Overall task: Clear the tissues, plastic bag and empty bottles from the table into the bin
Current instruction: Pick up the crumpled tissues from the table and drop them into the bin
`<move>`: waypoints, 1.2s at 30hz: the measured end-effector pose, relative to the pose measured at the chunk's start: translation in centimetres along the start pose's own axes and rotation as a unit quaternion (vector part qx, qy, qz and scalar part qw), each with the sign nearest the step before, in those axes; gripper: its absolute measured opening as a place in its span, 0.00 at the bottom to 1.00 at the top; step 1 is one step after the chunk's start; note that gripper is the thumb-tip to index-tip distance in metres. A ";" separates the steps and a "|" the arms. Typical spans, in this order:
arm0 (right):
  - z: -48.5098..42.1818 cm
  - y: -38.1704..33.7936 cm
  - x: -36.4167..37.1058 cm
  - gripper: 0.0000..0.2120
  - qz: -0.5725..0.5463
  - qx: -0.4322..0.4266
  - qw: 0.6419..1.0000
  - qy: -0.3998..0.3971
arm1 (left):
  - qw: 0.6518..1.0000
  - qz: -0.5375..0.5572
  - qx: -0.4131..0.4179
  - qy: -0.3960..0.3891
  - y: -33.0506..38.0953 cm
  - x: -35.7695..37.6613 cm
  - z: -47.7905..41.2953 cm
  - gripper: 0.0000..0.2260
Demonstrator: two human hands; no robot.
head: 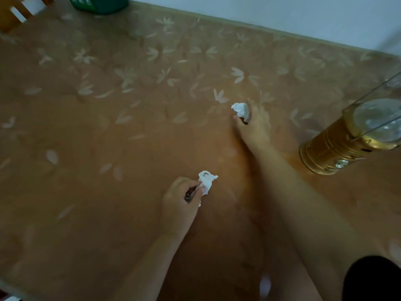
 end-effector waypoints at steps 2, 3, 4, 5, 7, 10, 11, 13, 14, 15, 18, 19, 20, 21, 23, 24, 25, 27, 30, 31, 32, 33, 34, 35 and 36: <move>-0.5 -0.1 0.4 0.21 0.031 0.000 0.999 -0.011 | 1.000 0.008 0.005 0.004 0.0 0.0 0.0 0.02; -0.6 -0.2 0.5 0.19 0.040 -0.003 0.999 -0.013 | 1.000 0.014 0.004 0.005 0.0 0.0 0.0 0.02; -0.5 -0.2 0.6 0.17 0.045 -0.007 0.999 -0.013 | 1.000 0.015 0.003 0.005 0.0 0.0 0.0 0.02; -0.3 -0.2 0.8 0.16 0.047 -0.010 0.999 -0.014 | 1.000 0.016 0.001 0.003 0.0 0.0 0.0 0.03; 0.5 -0.3 0.9 0.13 0.058 -0.021 0.998 -0.014 | 1.000 0.027 -0.010 -0.006 0.1 0.1 0.0 0.04; 2.4 -0.6 1.1 0.10 0.066 -0.052 0.996 -0.014 | 1.000 0.030 -0.005 -0.006 0.3 0.0 0.1 0.05; 3.0 -0.6 1.1 0.09 0.065 -0.059 0.996 -0.016 | 1.000 0.021 0.005 -0.003 0.4 0.0 0.0 0.05; 4.4 -0.6 1.0 0.08 0.057 -0.065 0.996 -0.021 | 1.000 0.006 0.020 0.002 0.3 0.0 0.0 0.04; 5.2 -0.6 0.8 0.07 0.049 -0.061 0.997 -0.022 | 1.000 0.003 0.025 0.002 0.3 0.1 0.0 0.04; 6.0 -0.6 0.5 0.06 0.041 -0.057 0.997 -0.021 | 1.000 0.006 0.028 0.000 0.3 0.1 0.0 0.04; 8.8 -1.3 -0.5 0.03 0.019 -0.045 0.999 -0.023 | 1.000 0.011 0.020 -0.009 0.4 -0.1 0.2 0.06; 9.8 -1.6 -0.8 0.03 0.014 -0.041 0.999 -0.023 | 1.000 0.009 0.015 -0.012 0.5 -0.1 0.2 0.06; 10.8 -1.9 -1.2 0.03 0.010 -0.035 0.999 -0.023 | 1.000 0.009 0.011 -0.013 0.4 -0.2 0.2 0.07; 11.8 -2.2 -1.5 0.04 0.007 -0.028 0.999 -0.021 | 1.000 0.008 0.006 -0.017 0.3 -0.1 0.2 0.07; 13.7 -2.9 -2.3 0.05 -0.005 -0.010 1.000 -0.009 | 1.000 0.007 -0.002 -0.028 0.1 0.2 0.1 0.08; 14.6 -3.4 -2.8 0.05 -0.016 0.000 1.000 -0.002 | 0.999 0.004 -0.005 -0.035 0.1 0.3 0.0 0.08; 15.5 -3.9 -3.2 0.04 -0.026 0.010 1.000 0.008 | 0.999 -0.001 -0.008 -0.043 0.2 0.4 0.0 0.07; 17.0 -5.1 -4.2 0.04 -0.040 0.024 0.998 0.031 | 0.999 -0.002 -0.008 -0.049 0.6 0.1 0.1 0.08; 18.8 -6.7 -5.3 0.04 -0.037 0.034 0.997 0.051 | 0.997 0.023 -0.029 -0.067 1.3 -0.2 0.6 0.08; 19.3 -7.2 -5.7 0.03 -0.031 0.037 0.997 0.056 | 0.996 0.034 -0.045 -0.074 1.5 -0.3 1.0 0.07; 19.9 -7.8 -6.1 0.02 -0.026 0.041 0.997 0.060 | 0.994 0.048 -0.061 -0.079 1.5 -0.5 1.3 0.06; 20.3 -8.4 -6.5 0.01 -0.025 0.041 0.997 0.065 | 0.992 0.061 -0.074 -0.080 1.6 -0.8 1.7 0.05; 20.9 -9.0 -6.8 0.04 -0.028 0.037 0.996 0.072 | 0.990 0.077 -0.081 -0.081 1.9 -1.4 2.2 0.06; 21.4 -9.7 -7.2 0.09 -0.033 0.031 0.996 0.078 | 0.988 0.091 -0.085 -0.086 2.3 -2.1 2.7 0.07; 21.9 -10.5 -7.6 0.14 -0.039 0.022 0.996 0.083 | 0.986 0.106 -0.085 -0.092 2.9 -3.0 3.3 0.09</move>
Point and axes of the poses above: each hand's wrist, its own z-axis away from the middle knuckle, its own x-axis out of the palm, y = z × x, the point moved 7 cm from there along -z, towards the middle knuckle, and after that the axes turned 14 degrees about -z, right-handed, at the moved point
